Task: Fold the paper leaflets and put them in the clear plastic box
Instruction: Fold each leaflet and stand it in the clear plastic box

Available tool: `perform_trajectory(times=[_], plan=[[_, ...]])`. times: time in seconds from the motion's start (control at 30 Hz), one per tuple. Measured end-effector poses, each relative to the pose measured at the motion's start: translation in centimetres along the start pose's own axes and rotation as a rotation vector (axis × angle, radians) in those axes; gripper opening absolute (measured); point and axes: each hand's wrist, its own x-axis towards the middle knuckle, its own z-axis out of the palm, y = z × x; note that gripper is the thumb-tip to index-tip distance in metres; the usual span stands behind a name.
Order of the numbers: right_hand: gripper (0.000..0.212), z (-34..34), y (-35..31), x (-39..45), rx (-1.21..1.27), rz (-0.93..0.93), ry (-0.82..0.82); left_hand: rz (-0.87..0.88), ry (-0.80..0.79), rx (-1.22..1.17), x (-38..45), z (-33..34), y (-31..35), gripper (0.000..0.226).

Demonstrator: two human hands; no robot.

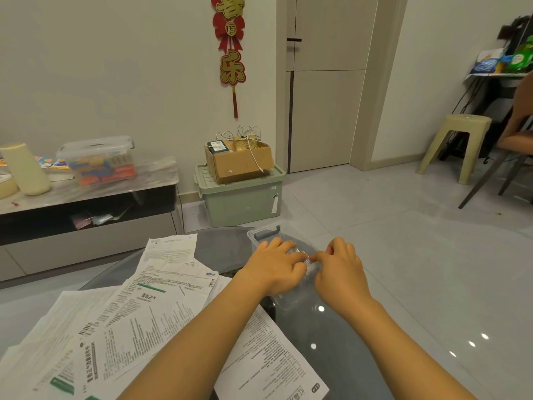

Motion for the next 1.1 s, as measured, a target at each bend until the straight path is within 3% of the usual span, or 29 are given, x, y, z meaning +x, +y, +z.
perform_trajectory(times=[0.17, 0.37, 0.53, 0.67, 0.77, 0.97, 1.1], plan=[[0.037, 0.3, -0.6, 0.0, -0.103, -0.037, 0.012, -0.007, 0.112, -0.074, -1.0, 0.4, 0.0, 0.065], [0.042, -0.7, -0.7, -1.5, 0.063, -0.136, 0.061, -0.070, 0.239, -0.183, -5.3, -0.4, -0.2, 0.060], [0.042, -1.6, -1.3, -4.3, 0.166, -0.351, 0.032, -0.178, 0.172, -0.236, -11.8, -0.7, 1.7, 0.048], [0.038, -1.0, -1.8, -7.1, 0.134, -0.541, -0.124, -0.304, 0.040, -0.324, -17.4, 0.0, 4.1, 0.054], [0.038, -0.1, -1.6, -8.5, 0.096, -0.636, -0.252, -0.299, -0.021, -0.305, -20.4, 0.8, 5.2, 0.059], [0.044, 0.9, -1.7, -9.5, 0.051, -0.696, -0.499, -0.253, -0.074, -0.191, -22.1, 4.9, 4.7, 0.071], [0.051, 0.9, -1.8, -9.3, 0.042, -0.669, -0.579, -0.219, -0.017, -0.077, -21.3, 5.7, 4.2, 0.069]])
